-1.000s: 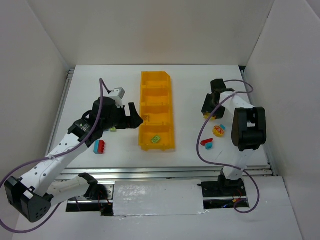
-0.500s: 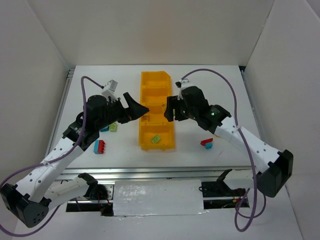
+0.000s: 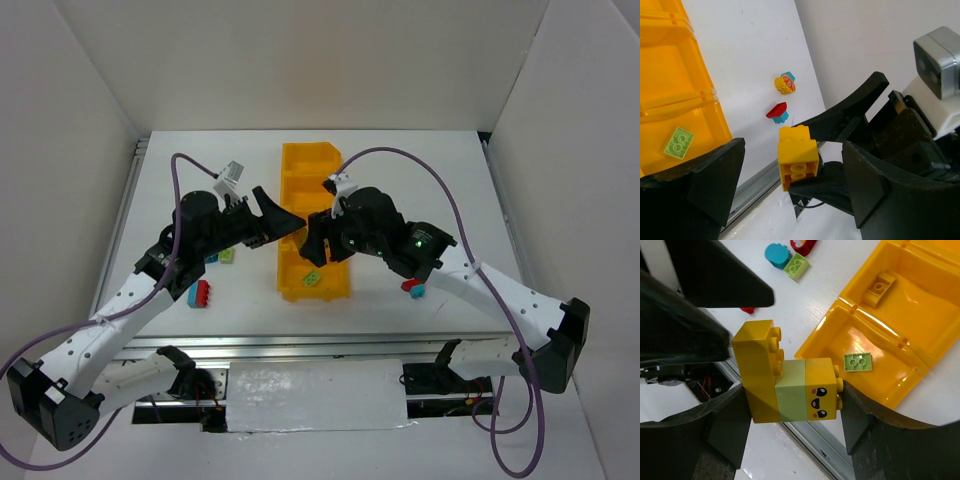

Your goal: Sort the legos into containers by color

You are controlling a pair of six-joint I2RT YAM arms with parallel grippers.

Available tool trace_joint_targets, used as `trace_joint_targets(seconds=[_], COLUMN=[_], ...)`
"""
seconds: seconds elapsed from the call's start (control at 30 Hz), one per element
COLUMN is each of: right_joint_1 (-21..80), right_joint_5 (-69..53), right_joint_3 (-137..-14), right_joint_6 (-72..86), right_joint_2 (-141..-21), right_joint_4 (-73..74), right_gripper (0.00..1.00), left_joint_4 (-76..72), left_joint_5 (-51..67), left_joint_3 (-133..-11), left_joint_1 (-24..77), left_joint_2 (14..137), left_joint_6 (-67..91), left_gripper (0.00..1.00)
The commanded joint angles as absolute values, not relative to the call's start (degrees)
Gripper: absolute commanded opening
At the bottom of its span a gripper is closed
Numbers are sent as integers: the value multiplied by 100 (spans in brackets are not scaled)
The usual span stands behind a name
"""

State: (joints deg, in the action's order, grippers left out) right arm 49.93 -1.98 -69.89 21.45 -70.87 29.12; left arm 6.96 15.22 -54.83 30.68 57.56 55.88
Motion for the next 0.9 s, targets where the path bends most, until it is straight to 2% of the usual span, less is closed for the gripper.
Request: trace_joint_targets(seconds=[0.0, 0.07, 0.43, 0.57, 0.6, 0.63, 0.67, 0.7, 0.73, 0.83, 0.87], right_joint_1=[5159, 5194, 5194, 5203, 5203, 5203, 5194, 5203, 5203, 5177, 5107], right_joint_5=[-150, -106, 237, 211, 281, 299, 281, 220, 115, -438, -570], right_joint_3=[-7409, -7453, -7796, -7849, -7857, -7857, -7849, -7823, -7674, -7384, -7191], right_joint_6=[2197, 2223, 2434, 2522, 2557, 2566, 2558, 2558, 2505, 2435, 2417], right_joint_2=[-7163, -7181, -7558, -7611, -7629, -7638, -7629, -7629, -7559, -7252, -7155], right_joint_4=[2637, 2584, 2672, 2540, 2523, 2514, 2514, 2470, 2400, 2110, 2005], right_gripper=[0, 0, 0, 0, 0, 2, 11, 26, 46, 99, 100], left_joint_4=[237, 255, 44, -149, -176, -202, -228, -246, -220, -89, -62], left_joint_5=[1722, 1758, 1960, 2100, 2170, 2197, 2215, 2232, 2215, 2084, 2066], left_joint_3=[-5537, -5563, -5405, -5414, -5440, -5449, -5458, -5467, -5475, -5537, -5581], left_joint_1=[3085, 3085, 3085, 3094, 3085, 3094, 3094, 3094, 3085, 3076, 3076], left_joint_2=[5818, 5871, 5862, 5932, 5959, 5976, 5977, 5977, 5968, 5915, 5898], left_joint_6=[5616, 5581, 5669, 5687, 5678, 5669, 5625, 5599, 5555, 5397, 5275], left_gripper=[90, 85, 74, 36, 21, 14, 4, 1, 0, 0, 0])
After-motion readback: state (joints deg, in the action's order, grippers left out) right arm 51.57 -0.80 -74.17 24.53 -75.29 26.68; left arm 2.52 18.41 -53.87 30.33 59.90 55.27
